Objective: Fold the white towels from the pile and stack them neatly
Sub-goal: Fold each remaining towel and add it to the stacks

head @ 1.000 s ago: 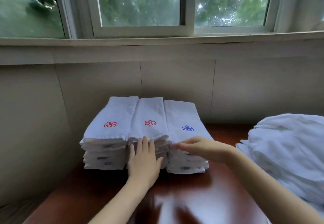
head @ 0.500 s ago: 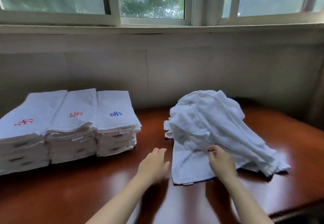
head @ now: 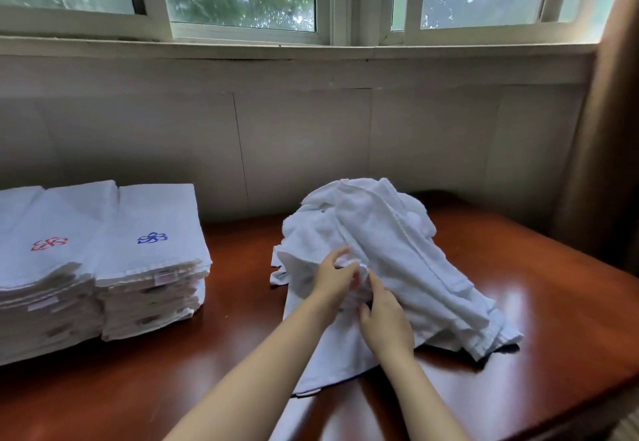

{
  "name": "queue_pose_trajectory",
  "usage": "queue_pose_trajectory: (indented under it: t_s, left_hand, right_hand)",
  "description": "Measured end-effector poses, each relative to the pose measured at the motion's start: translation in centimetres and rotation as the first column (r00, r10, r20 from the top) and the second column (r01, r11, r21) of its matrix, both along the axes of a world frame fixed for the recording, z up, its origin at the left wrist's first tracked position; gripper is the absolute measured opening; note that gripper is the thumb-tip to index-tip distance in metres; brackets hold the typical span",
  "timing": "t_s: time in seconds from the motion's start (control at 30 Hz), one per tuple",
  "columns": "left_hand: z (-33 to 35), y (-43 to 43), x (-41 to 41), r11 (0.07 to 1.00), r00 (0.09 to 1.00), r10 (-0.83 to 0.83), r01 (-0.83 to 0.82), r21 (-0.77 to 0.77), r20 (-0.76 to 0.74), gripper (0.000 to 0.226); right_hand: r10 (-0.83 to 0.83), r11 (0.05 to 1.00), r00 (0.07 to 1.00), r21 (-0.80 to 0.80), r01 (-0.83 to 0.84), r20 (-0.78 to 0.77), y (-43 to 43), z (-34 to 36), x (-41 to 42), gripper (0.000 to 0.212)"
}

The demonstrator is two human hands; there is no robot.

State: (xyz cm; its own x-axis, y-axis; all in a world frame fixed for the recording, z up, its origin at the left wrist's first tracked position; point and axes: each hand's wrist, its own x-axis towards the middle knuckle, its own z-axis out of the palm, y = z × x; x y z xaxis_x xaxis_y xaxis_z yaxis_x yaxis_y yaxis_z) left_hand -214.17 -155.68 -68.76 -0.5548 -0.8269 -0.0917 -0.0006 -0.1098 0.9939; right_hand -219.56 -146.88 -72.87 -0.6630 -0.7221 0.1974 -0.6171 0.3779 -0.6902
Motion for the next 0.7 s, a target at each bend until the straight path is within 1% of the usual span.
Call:
queue_pose_trajectory:
  t_s: [0.07, 0.17, 0.23, 0.33, 0.4, 0.47, 0.5, 0.57, 0.6, 0.7]
  left_hand:
    - [0.1, 0.2, -0.1, 0.999, 0.999, 0.03, -0.029, -0.023, 0.037, 0.036]
    - [0.5, 0.7, 0.6, 0.997, 0.998, 0.062, -0.061, -0.038, 0.004, 0.031]
    - [0.9, 1.3, 1.9, 0.992, 0.995, 0.09, -0.094, -0.078, -0.053, 0.034]
    - [1.7, 1.6, 5.7, 0.977, 0.981, 0.138, -0.158, -0.142, -0.136, 0.037]
    - [2.1, 1.6, 8.7, 0.972, 0.969, 0.155, -0.184, -0.144, -0.191, 0.038]
    - [2.5, 1.9, 11.2, 0.966, 0.97, 0.154, -0.188, -0.179, -0.187, 0.038]
    - [2.6, 2.1, 12.2, 0.962, 0.973, 0.147, -0.182, -0.204, -0.176, 0.038]
    - [2.9, 2.5, 13.7, 0.957, 0.977, 0.142, -0.176, -0.229, -0.157, 0.038]
    - [3.0, 2.6, 14.3, 0.953, 0.976, 0.16, -0.191, -0.234, -0.145, 0.038]
    - [2.9, 2.3, 16.0, 0.934, 0.971, 0.235, -0.239, -0.266, -0.045, 0.037]
  right_hand:
    - [-0.026, 0.999, 1.0, -0.039, 0.026, -0.007, -0.1, 0.1, 0.0, 0.057]
    - [-0.054, 0.997, 0.997, -0.065, 0.05, -0.051, -0.3, 0.4, 0.8, 0.057]
    - [-0.101, 0.994, 0.986, -0.056, 0.094, -0.134, -0.3, 0.9, 1.2, 0.063]
    - [-0.19, 0.981, 0.942, -0.018, 0.193, -0.276, 0.0, 2.1, 1.4, 0.068]
    - [-0.249, 0.968, 0.91, -0.051, 0.247, -0.333, 0.3, 2.8, 1.4, 0.063]
    - [-0.277, 0.961, 0.892, -0.118, 0.251, -0.357, 0.5, 3.1, 1.8, 0.054]
    - [-0.271, 0.961, 0.89, -0.153, 0.23, -0.366, 0.5, 3.1, 2.2, 0.053]
    - [-0.221, 0.97, 0.895, -0.18, 0.161, -0.389, 0.6, 3.1, 3.2, 0.059]
    - [-0.177, 0.981, 0.899, -0.151, 0.126, -0.4, 0.6, 3.1, 3.6, 0.062]
    - [-0.002, 0.997, 0.919, 0.071, 0.032, -0.394, 0.7, 3.2, 4.7, 0.06]
